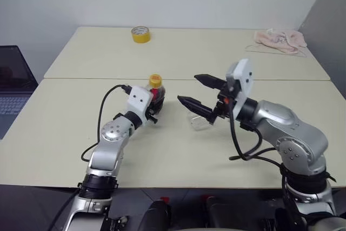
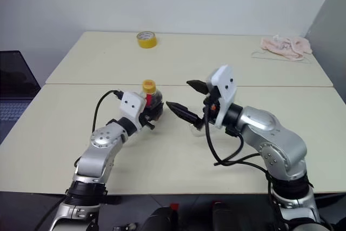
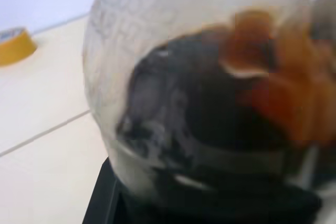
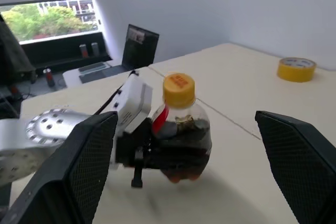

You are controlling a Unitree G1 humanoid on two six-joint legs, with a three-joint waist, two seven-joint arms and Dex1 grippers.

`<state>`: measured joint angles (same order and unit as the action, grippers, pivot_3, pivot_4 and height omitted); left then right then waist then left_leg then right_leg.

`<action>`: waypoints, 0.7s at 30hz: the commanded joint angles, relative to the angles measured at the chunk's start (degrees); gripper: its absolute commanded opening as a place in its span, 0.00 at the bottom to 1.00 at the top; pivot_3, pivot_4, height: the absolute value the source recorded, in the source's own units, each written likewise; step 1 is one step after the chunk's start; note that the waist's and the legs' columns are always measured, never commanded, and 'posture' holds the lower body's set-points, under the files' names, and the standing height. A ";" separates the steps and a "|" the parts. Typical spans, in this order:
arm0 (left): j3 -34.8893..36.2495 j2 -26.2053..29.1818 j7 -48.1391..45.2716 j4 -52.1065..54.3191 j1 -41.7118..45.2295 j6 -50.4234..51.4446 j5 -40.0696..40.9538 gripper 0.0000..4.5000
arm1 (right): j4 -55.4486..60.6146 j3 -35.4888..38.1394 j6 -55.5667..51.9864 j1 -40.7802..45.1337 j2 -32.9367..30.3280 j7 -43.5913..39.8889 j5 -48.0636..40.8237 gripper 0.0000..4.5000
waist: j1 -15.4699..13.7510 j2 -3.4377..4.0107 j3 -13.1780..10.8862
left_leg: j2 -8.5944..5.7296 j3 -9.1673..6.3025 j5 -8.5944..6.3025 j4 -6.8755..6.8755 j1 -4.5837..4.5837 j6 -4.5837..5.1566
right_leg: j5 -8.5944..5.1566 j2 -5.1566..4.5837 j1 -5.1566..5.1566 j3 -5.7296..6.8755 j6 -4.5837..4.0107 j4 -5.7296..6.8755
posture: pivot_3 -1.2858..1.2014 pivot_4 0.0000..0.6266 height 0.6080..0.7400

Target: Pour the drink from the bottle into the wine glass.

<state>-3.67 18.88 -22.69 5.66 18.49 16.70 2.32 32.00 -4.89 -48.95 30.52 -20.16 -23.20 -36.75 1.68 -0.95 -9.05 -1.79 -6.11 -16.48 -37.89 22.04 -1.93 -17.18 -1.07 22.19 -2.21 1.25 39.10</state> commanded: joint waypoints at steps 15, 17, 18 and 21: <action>-3.39 0.60 5.41 6.29 -3.34 -6.10 -10.69 0.24 | -5.82 -6.03 0.85 2.74 10.98 5.62 5.84 1.00 | 0.02 0.01 0.00 | 0.00 0.04 0.00 0.01 0.01 0.01 | 0.00 0.01 0.05 -0.02 0.00 0.02 | 0.52 0.24 1.00; -3.54 0.37 5.30 6.34 -3.37 -6.21 -10.80 0.24 | -6.64 -6.36 1.23 3.05 11.68 5.39 6.40 1.00 | 0.03 0.01 0.00 | 0.00 0.04 0.00 0.01 0.01 0.01 | 0.00 0.01 0.05 -0.02 0.00 0.02 | 0.52 0.24 1.00; -3.58 0.29 5.30 6.33 -3.40 -6.29 -10.87 0.23 | -7.21 -6.33 1.57 3.30 12.11 5.33 6.69 1.00 | 0.04 0.01 0.00 | 0.00 0.04 0.00 0.01 0.01 0.01 | 0.00 0.01 0.05 -0.01 0.00 0.02 | 0.52 0.24 1.00; -3.59 0.17 5.25 6.53 -3.53 -6.32 -10.96 0.23 | -8.17 -6.26 2.25 3.77 13.05 5.31 7.21 1.00 | 0.04 0.01 0.00 | 0.00 0.03 0.00 0.01 0.01 0.01 | 0.00 0.01 0.05 -0.01 0.00 0.02 | 0.52 0.24 1.00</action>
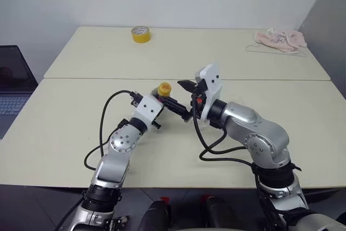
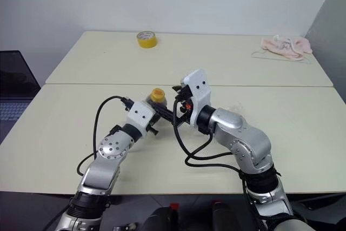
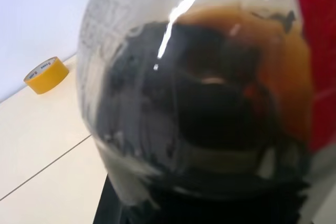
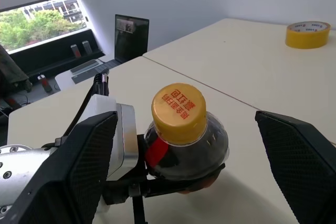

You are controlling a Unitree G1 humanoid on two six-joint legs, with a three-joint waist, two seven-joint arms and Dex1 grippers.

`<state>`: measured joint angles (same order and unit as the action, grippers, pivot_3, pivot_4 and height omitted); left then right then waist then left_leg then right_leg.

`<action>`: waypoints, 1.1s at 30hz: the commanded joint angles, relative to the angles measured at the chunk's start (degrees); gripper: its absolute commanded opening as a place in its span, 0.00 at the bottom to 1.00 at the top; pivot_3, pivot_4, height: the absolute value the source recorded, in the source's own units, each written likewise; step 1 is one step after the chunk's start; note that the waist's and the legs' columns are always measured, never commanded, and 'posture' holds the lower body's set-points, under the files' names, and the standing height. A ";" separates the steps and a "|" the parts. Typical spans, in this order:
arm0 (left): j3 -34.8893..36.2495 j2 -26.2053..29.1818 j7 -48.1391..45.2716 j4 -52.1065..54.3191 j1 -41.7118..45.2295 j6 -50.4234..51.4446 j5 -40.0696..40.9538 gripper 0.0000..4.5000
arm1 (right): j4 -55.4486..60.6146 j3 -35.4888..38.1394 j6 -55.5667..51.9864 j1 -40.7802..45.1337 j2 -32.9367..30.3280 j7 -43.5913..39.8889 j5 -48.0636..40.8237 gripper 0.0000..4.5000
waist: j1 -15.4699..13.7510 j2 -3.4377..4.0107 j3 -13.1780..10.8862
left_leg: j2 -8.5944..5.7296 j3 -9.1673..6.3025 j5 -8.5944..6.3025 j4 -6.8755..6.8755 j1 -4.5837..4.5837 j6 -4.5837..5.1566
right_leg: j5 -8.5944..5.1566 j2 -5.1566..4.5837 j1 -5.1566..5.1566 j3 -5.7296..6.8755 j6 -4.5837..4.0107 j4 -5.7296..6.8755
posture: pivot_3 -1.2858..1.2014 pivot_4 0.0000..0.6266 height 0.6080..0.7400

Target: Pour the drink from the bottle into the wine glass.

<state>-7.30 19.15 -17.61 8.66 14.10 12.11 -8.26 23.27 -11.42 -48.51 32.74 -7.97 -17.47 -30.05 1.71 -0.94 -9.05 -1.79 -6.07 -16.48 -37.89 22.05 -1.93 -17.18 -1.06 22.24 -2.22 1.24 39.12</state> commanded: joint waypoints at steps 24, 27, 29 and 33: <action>-0.61 -1.01 0.23 4.04 1.10 -1.72 -0.87 0.22 | -0.77 -1.27 6.70 2.70 2.10 -2.93 5.91 0.00 | 0.03 0.01 0.00 | 0.00 -0.01 0.00 0.02 0.00 0.00 | 0.00 0.00 0.02 0.01 0.00 0.01 | 0.52 0.24 1.00; -0.44 -0.99 0.23 4.13 1.01 -1.73 -0.91 0.22 | -0.17 -0.21 6.53 2.30 2.69 -3.40 4.56 0.00 | 0.03 0.01 0.00 | 0.00 -0.01 0.00 0.02 0.00 0.00 | 0.00 0.00 0.02 0.00 0.00 0.00 | 0.52 0.24 1.00; -0.37 -0.92 0.26 4.16 1.01 -1.75 -0.96 0.22 | 0.19 0.65 5.85 2.23 3.05 -3.02 3.92 0.04 | 0.03 0.01 0.00 | 0.00 -0.01 0.00 0.02 0.00 0.00 | 0.00 0.00 0.02 0.01 0.00 0.00 | 0.52 0.24 1.00; -0.32 -0.62 0.45 4.26 0.87 -2.13 -1.45 0.22 | 0.65 1.01 3.77 2.58 2.19 -3.09 3.13 0.28 | 0.03 0.01 0.00 | 0.00 -0.01 0.00 0.02 0.00 0.00 | 0.00 0.00 0.02 0.00 0.00 0.00 | 0.52 0.24 1.00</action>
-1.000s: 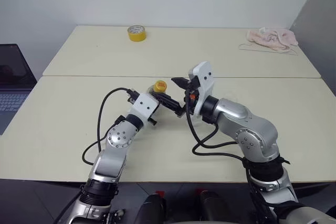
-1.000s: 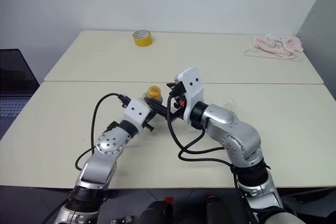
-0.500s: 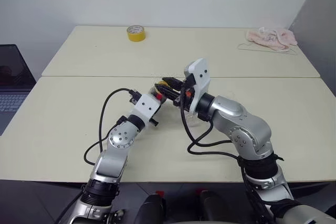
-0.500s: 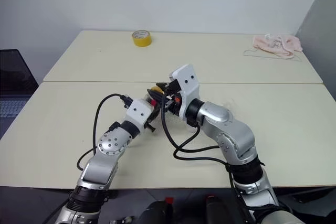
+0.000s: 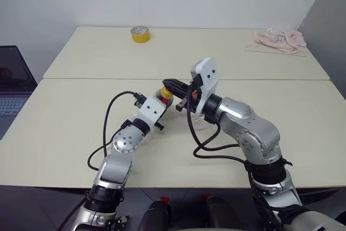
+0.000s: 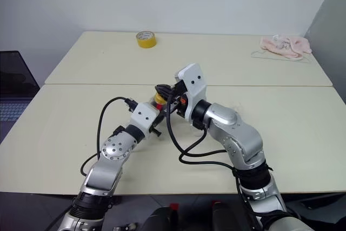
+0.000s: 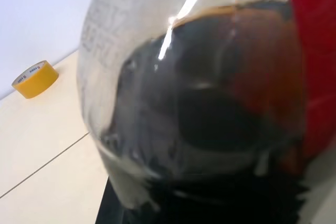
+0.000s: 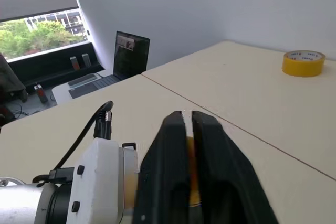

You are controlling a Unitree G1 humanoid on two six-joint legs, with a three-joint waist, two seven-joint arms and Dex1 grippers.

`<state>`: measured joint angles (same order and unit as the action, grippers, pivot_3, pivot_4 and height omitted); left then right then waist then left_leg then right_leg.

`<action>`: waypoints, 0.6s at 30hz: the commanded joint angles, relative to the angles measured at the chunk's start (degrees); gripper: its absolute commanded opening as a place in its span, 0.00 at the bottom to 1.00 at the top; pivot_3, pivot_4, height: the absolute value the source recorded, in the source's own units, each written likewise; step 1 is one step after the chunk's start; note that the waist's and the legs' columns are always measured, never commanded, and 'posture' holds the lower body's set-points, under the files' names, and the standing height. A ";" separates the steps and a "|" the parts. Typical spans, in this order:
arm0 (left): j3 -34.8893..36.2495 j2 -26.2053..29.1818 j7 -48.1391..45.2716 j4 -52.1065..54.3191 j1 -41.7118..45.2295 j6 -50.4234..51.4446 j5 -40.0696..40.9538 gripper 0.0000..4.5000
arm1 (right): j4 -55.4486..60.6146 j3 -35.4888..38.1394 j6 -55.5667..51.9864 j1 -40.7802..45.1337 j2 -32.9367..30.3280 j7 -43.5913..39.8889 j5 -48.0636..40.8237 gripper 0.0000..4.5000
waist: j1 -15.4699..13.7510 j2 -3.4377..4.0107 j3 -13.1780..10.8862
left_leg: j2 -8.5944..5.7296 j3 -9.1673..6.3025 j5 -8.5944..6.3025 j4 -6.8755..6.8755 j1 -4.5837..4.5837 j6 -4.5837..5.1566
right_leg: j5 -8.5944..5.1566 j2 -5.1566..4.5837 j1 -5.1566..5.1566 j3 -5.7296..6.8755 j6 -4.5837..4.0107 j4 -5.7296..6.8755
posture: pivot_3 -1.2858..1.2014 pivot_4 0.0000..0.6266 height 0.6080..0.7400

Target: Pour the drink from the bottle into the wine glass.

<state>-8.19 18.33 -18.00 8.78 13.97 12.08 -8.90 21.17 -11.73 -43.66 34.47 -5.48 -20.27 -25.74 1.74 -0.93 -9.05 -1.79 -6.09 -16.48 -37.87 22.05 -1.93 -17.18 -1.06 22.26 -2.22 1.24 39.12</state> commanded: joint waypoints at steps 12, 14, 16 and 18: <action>0.69 0.14 1.29 4.14 0.91 -2.60 -1.50 0.22 | 2.17 0.71 -5.03 0.35 -1.45 0.68 -0.81 0.60 | -0.01 0.00 0.00 | 0.00 0.00 -0.01 0.01 0.00 0.01 | 0.00 0.00 0.00 0.00 0.00 0.00 | 0.52 0.24 1.00; 0.73 0.18 1.27 4.19 0.83 -2.64 -1.49 0.22 | 2.15 0.56 -4.99 0.31 -1.45 0.63 -0.69 0.60 | -0.01 0.00 0.00 | 0.00 0.00 0.00 0.01 0.00 0.01 | 0.00 0.00 0.00 0.00 0.00 -0.01 | 0.52 0.24 1.00; 0.76 0.20 1.27 4.19 0.81 -2.62 -1.47 0.22 | 2.10 0.54 -4.94 0.31 -1.40 0.59 -0.63 0.60 | -0.02 0.00 0.00 | 0.00 0.00 -0.01 0.01 0.00 0.01 | 0.00 0.00 0.00 0.00 0.00 -0.01 | 0.52 0.24 1.00; 0.79 0.22 1.27 4.14 0.83 -2.62 -1.46 0.22 | 1.91 0.45 -4.61 0.34 -1.49 0.54 -0.25 0.60 | -0.01 0.00 0.00 | 0.00 0.00 -0.01 0.01 0.00 0.01 | 0.00 0.00 0.00 0.00 0.00 0.00 | 0.52 0.24 1.00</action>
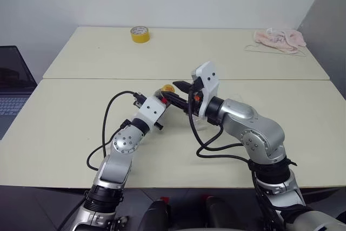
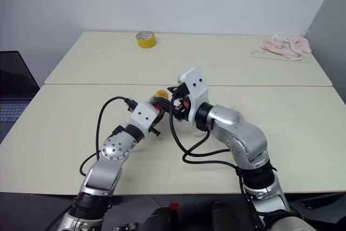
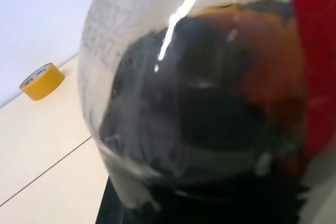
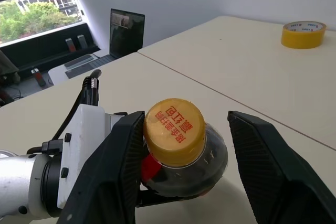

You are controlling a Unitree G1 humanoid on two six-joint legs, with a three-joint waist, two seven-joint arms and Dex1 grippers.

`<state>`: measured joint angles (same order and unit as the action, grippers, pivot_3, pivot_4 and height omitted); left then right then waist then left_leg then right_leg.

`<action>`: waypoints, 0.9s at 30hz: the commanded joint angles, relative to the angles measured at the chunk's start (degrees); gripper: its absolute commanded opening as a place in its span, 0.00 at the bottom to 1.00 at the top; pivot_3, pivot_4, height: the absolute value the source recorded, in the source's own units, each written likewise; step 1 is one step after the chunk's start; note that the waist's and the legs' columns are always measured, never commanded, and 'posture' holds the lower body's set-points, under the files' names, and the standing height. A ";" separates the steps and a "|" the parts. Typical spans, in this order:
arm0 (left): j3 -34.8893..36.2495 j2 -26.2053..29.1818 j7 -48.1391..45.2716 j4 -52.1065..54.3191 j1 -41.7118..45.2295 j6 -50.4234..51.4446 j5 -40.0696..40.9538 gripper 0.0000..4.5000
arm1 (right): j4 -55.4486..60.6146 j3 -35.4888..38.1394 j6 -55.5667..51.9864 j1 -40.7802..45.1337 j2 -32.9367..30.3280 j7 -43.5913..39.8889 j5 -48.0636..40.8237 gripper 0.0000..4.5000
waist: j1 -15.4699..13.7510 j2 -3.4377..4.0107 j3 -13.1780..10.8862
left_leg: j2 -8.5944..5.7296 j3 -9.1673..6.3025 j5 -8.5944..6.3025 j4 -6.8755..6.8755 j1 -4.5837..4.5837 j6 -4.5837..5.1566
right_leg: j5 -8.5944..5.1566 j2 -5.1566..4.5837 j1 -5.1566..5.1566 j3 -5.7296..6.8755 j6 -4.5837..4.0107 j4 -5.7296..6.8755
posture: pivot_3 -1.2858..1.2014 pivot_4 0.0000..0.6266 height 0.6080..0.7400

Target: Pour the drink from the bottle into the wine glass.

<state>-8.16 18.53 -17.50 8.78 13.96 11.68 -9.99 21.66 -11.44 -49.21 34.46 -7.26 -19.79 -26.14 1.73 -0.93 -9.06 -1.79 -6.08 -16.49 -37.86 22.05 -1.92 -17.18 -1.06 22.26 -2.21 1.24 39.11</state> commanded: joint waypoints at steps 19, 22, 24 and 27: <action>6.76 11.91 -23.68 7.02 4.24 8.46 20.33 0.21 | 4.83 0.19 11.88 1.26 -8.85 -16.50 -2.06 0.27 | 0.09 0.04 -0.03 | 0.00 -0.01 -0.01 0.01 -0.01 0.01 | 0.00 0.01 -0.03 0.05 0.00 -0.04 | 0.52 0.24 1.00; 6.73 16.34 -32.15 5.41 5.17 11.00 25.55 0.21 | 4.68 0.83 14.22 1.82 -11.47 -22.55 -4.03 0.27 | 0.11 0.02 -0.04 | 0.00 -0.01 -0.01 0.01 0.00 0.01 | 0.00 0.00 -0.03 0.05 0.00 -0.05 | 0.52 0.24 1.00; 6.04 19.22 -37.22 4.39 5.37 12.77 28.22 0.21 | 4.51 1.01 15.62 2.35 -13.64 -26.71 -5.00 0.27 | 0.11 0.05 -0.06 | 0.00 -0.01 -0.01 0.02 -0.01 0.01 | 0.00 0.01 -0.03 0.05 0.00 -0.07 | 0.52 0.24 1.00; 4.80 21.95 -42.37 3.17 5.50 14.29 30.52 0.21 | 3.87 0.96 17.99 3.03 -16.65 -32.45 -5.31 0.27 | 0.11 0.06 -0.08 | 0.01 -0.01 -0.01 0.02 0.00 0.02 | -0.01 0.01 -0.04 0.05 0.00 -0.08 | 0.52 0.24 1.00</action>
<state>-5.09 39.00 -58.10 14.27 19.45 23.85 18.78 23.26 -12.62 -35.13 35.62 -22.85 -48.69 -29.95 1.84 -0.87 -9.13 -1.78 -6.11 -16.50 -37.85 22.05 -1.89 -17.19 -1.06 22.22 -2.15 1.24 39.03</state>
